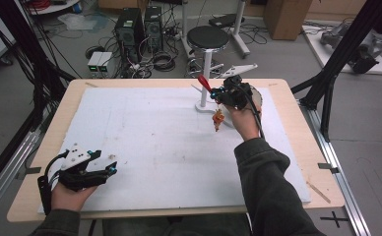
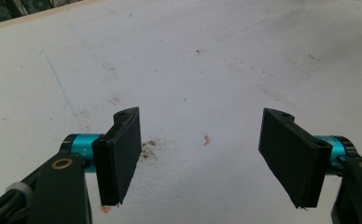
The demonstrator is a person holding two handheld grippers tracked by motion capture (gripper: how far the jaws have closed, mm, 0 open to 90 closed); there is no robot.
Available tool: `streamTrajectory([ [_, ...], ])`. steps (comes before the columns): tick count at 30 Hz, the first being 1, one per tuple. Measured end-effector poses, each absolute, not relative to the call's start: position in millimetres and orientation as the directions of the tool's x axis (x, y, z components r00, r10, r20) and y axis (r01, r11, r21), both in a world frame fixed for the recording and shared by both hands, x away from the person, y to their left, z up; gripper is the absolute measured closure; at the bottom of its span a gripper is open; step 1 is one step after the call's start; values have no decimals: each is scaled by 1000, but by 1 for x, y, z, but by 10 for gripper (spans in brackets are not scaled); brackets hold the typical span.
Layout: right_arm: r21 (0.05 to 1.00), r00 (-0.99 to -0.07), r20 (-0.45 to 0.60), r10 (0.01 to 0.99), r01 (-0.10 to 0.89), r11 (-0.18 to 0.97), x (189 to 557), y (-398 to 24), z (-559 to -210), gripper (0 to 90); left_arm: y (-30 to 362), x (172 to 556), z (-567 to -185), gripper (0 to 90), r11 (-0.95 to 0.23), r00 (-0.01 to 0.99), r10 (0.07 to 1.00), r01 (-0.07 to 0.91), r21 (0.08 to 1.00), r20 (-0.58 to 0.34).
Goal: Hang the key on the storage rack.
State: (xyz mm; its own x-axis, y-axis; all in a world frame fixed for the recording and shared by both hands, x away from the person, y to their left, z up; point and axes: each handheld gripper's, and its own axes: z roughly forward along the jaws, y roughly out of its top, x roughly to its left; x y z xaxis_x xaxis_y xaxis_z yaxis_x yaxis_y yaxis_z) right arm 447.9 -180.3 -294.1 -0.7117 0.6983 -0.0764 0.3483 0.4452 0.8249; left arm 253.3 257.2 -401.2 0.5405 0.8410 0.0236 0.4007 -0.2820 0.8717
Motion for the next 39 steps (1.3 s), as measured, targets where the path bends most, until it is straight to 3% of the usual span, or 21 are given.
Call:
streamTrajectory([
  [39, 791, -672, -73, 737, 411, 453, 464, -175, -310, 864, 257, 253, -401, 302, -280, 541, 841, 400, 873, 22],
])
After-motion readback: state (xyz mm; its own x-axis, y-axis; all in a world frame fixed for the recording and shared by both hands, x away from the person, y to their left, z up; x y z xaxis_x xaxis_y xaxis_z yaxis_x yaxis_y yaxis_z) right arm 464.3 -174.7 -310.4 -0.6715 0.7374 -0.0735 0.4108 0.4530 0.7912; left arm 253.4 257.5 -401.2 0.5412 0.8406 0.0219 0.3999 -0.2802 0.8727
